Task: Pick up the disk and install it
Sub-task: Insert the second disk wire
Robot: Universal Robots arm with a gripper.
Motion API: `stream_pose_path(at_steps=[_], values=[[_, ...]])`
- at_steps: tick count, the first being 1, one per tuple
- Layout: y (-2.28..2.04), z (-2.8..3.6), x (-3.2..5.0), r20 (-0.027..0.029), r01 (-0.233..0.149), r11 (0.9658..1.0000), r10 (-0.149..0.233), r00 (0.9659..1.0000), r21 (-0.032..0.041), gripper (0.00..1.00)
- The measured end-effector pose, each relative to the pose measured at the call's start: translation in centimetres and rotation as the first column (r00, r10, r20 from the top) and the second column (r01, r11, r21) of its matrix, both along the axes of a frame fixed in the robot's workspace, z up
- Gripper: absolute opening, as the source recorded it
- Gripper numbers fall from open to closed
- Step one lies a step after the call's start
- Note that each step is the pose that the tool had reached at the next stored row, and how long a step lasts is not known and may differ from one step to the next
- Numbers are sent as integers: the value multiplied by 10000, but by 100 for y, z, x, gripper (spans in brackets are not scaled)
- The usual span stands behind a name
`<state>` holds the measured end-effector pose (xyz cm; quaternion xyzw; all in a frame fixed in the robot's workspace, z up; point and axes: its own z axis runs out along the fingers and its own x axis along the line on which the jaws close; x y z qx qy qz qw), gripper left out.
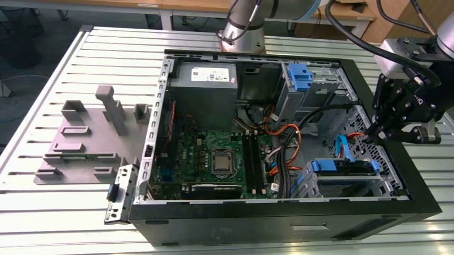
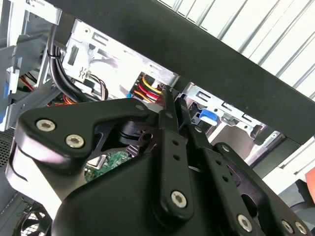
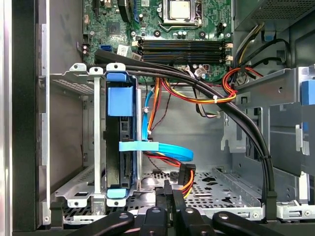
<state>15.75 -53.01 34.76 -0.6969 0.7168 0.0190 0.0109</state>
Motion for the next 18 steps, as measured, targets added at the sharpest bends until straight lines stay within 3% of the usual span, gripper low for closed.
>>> stream_pose_path(at_steps=[7, 13, 18], values=[[-9, 0, -2, 0, -1, 10000, 1, 10000, -7, 16], [-90, 0, -38, 27, -14, 10000, 14, 10000, -7, 16], [-150, 0, -101, 82, -35, 10000, 35, 10000, -6, 16]])
